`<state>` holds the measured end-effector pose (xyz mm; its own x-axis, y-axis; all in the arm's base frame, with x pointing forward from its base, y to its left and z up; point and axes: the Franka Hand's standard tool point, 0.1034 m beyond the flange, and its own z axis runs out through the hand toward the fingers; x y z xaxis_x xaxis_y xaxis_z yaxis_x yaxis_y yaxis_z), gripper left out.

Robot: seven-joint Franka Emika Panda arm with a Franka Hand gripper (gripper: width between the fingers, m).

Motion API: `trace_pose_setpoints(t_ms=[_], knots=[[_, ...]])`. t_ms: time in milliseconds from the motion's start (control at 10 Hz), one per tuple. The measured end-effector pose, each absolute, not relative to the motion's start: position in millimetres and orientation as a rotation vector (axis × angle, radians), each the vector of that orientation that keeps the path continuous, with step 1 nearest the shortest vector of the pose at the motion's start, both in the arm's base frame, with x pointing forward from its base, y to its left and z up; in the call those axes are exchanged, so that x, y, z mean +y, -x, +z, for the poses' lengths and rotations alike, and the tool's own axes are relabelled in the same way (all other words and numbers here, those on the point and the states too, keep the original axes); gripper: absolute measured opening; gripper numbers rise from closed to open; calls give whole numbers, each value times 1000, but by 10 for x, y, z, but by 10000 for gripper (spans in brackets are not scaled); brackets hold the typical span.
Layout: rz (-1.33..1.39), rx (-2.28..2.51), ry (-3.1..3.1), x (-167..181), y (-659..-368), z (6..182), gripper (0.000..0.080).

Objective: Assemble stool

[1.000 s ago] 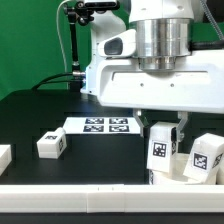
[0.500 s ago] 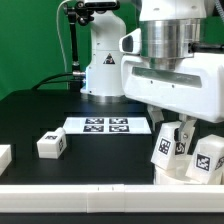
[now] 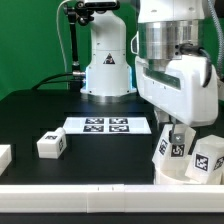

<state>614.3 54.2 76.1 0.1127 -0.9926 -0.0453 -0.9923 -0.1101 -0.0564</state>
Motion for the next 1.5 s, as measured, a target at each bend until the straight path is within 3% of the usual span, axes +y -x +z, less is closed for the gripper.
trace_pose_setpoints(t_ms=[700, 1100, 1300, 1500], knots=[[-65, 2615, 1152, 572, -6139, 749, 338], [-36, 2611, 1157, 572, -6125, 743, 338], [5, 2553, 1359, 638, -6235, 860, 618], [-19, 2412, 1611, 684, -6282, 937, 640]])
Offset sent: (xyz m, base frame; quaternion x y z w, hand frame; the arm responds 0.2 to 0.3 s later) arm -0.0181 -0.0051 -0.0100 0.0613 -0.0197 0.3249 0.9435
